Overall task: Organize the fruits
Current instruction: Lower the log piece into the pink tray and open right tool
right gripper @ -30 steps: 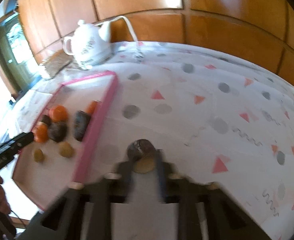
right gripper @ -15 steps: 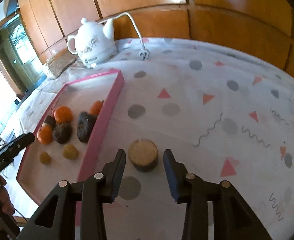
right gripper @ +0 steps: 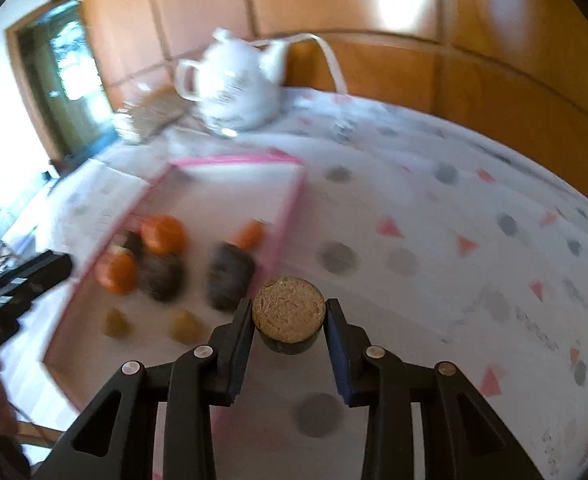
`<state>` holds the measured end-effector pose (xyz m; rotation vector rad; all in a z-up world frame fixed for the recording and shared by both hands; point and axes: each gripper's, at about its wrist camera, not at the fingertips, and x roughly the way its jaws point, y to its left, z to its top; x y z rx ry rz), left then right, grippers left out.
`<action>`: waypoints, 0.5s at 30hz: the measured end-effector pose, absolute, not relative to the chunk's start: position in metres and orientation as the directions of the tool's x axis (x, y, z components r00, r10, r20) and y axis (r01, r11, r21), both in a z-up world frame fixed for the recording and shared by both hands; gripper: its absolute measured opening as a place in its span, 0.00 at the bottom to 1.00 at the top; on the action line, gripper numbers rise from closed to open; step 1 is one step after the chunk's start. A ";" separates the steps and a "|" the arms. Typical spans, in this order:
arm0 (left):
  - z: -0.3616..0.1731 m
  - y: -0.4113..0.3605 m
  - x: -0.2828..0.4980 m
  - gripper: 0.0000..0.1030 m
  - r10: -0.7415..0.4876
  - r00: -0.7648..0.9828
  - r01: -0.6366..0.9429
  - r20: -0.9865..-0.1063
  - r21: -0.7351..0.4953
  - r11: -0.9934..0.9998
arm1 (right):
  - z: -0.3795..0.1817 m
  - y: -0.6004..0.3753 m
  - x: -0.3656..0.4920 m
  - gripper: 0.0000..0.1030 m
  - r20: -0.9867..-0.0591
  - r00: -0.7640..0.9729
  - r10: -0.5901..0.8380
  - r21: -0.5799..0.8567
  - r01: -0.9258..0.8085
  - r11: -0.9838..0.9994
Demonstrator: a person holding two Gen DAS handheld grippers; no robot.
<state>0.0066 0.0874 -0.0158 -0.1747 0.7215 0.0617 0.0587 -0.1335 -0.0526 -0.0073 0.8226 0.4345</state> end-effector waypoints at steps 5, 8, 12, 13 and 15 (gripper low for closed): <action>-0.010 0.103 -0.001 0.55 0.036 0.761 -0.163 -0.648 -0.137 0.977 | -0.044 -0.094 0.052 0.35 -0.703 0.548 0.454 0.177 -0.483 0.858; -0.009 0.110 -0.004 0.60 0.050 0.760 -0.181 -0.648 -0.137 0.974 | -0.048 -0.075 0.053 0.35 -0.721 0.523 0.455 0.169 -0.504 0.847; -0.009 0.113 -0.008 0.65 0.070 0.763 -0.199 -0.643 -0.130 0.971 | -0.048 -0.064 0.047 0.38 -0.717 0.527 0.456 0.162 -0.510 0.845; -0.008 0.113 -0.008 0.66 0.073 0.763 -0.201 -0.643 -0.129 0.971 | -0.047 -0.064 0.046 0.38 -0.713 0.533 0.455 0.162 -0.507 0.847; -0.007 0.112 -0.009 0.71 0.075 0.766 -0.202 -0.638 -0.129 0.971 | -0.045 -0.064 0.043 0.39 -0.705 0.551 0.446 0.155 -0.493 0.856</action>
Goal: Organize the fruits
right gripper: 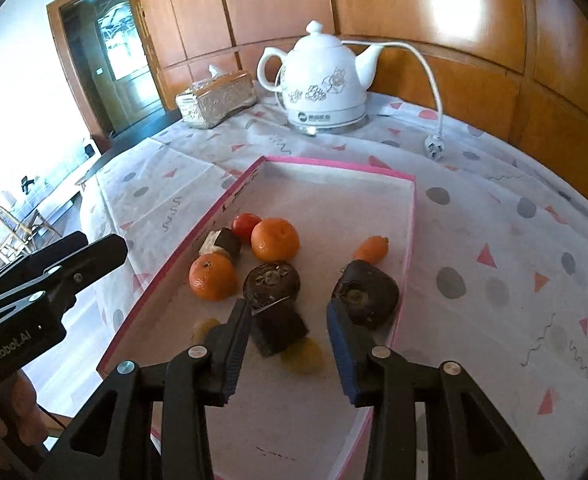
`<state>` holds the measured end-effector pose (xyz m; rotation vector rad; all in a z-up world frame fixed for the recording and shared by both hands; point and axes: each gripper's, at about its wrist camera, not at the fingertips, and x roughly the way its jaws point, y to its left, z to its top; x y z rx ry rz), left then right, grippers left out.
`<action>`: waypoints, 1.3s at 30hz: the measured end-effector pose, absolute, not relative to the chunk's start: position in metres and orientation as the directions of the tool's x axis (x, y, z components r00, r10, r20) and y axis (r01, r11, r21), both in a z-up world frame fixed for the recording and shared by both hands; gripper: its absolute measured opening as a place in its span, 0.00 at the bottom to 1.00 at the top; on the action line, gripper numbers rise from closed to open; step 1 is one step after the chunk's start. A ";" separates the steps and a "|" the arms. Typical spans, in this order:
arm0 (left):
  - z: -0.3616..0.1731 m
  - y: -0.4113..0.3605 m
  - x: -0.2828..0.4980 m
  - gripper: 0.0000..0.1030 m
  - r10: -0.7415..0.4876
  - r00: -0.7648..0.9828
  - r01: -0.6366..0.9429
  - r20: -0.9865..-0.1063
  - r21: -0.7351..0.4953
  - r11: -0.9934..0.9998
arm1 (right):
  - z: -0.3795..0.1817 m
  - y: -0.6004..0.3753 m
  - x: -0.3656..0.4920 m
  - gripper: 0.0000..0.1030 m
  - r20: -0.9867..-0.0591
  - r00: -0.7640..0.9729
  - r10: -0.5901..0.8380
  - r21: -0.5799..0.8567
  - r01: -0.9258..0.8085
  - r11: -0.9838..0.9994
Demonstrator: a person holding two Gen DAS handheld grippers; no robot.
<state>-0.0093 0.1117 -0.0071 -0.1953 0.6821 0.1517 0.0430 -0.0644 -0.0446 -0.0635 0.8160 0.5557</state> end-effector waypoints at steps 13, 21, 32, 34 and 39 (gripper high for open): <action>0.004 0.093 -0.019 1.00 0.084 0.793 -0.190 -0.603 -0.114 0.975 | -0.041 -0.090 0.017 0.39 -0.667 0.673 0.319 0.109 -0.336 0.936; 0.007 0.080 -0.021 1.00 0.111 0.788 -0.196 -0.606 -0.075 0.978 | -0.043 -0.098 0.010 0.39 -0.660 0.688 0.303 0.112 -0.308 0.945; 0.009 0.072 -0.024 1.00 0.134 0.795 -0.205 -0.592 -0.054 0.977 | -0.040 -0.099 0.005 0.39 -0.647 0.699 0.305 0.099 -0.320 0.942; 0.009 0.072 -0.024 1.00 0.133 0.795 -0.202 -0.592 -0.052 0.978 | -0.040 -0.099 0.004 0.39 -0.647 0.700 0.304 0.094 -0.322 0.942; 0.009 0.070 -0.024 1.00 0.116 0.796 -0.191 -0.593 -0.065 0.979 | -0.040 -0.098 0.004 0.39 -0.646 0.700 0.303 0.087 -0.328 0.941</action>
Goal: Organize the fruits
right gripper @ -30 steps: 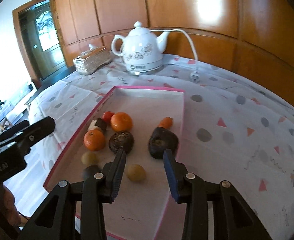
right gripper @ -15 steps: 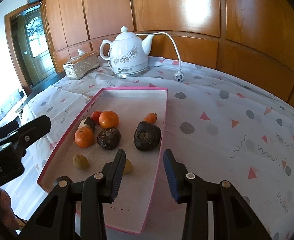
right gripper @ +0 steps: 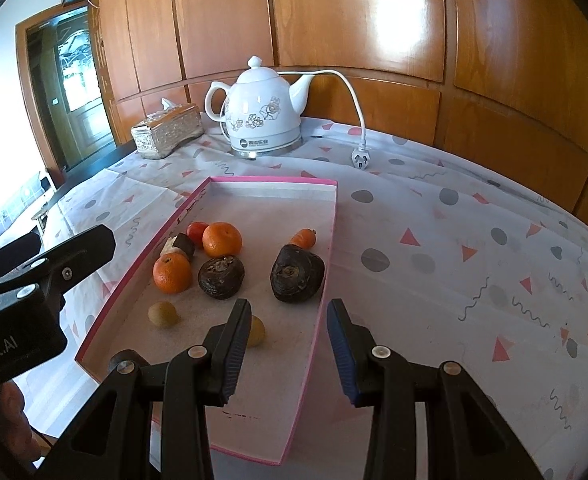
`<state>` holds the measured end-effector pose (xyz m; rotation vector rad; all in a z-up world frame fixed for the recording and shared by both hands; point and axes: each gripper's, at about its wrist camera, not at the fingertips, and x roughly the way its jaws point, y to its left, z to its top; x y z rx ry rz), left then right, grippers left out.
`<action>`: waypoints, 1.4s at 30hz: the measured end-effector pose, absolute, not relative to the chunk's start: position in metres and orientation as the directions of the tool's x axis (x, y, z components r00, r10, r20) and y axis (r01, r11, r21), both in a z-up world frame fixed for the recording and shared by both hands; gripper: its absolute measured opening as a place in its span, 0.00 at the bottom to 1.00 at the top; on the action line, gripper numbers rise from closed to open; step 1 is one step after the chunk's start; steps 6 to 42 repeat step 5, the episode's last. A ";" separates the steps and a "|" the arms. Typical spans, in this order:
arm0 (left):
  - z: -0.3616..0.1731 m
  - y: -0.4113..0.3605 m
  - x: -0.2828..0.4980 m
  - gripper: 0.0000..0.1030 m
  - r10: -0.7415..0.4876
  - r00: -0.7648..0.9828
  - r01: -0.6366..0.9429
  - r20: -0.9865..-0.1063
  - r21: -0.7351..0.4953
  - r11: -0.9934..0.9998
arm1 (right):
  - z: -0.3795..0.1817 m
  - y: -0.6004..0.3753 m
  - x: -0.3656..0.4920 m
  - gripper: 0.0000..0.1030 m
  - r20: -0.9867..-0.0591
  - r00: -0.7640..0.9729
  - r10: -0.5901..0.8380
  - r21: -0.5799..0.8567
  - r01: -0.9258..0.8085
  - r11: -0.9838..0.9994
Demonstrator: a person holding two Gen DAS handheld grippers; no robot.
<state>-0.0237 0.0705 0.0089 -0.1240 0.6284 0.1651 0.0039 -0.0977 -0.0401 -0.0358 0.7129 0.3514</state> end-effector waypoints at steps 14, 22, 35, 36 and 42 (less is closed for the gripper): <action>0.009 0.070 -0.023 0.99 0.119 0.799 -0.192 -0.589 -0.063 0.979 | -0.042 -0.099 0.004 0.39 -0.651 0.697 0.301 0.084 -0.328 0.941; 0.009 0.070 -0.023 0.99 0.119 0.799 -0.192 -0.589 -0.063 0.979 | -0.042 -0.099 0.004 0.39 -0.651 0.697 0.301 0.084 -0.328 0.941; 0.009 0.070 -0.023 0.99 0.119 0.799 -0.192 -0.589 -0.063 0.979 | -0.042 -0.099 0.004 0.39 -0.651 0.697 0.301 0.084 -0.328 0.941; 0.009 0.070 -0.023 0.99 0.119 0.799 -0.192 -0.589 -0.063 0.979 | -0.042 -0.099 0.004 0.39 -0.651 0.697 0.301 0.084 -0.328 0.941; 0.009 0.070 -0.023 0.99 0.119 0.799 -0.192 -0.589 -0.063 0.979 | -0.042 -0.099 0.004 0.39 -0.651 0.697 0.301 0.084 -0.328 0.941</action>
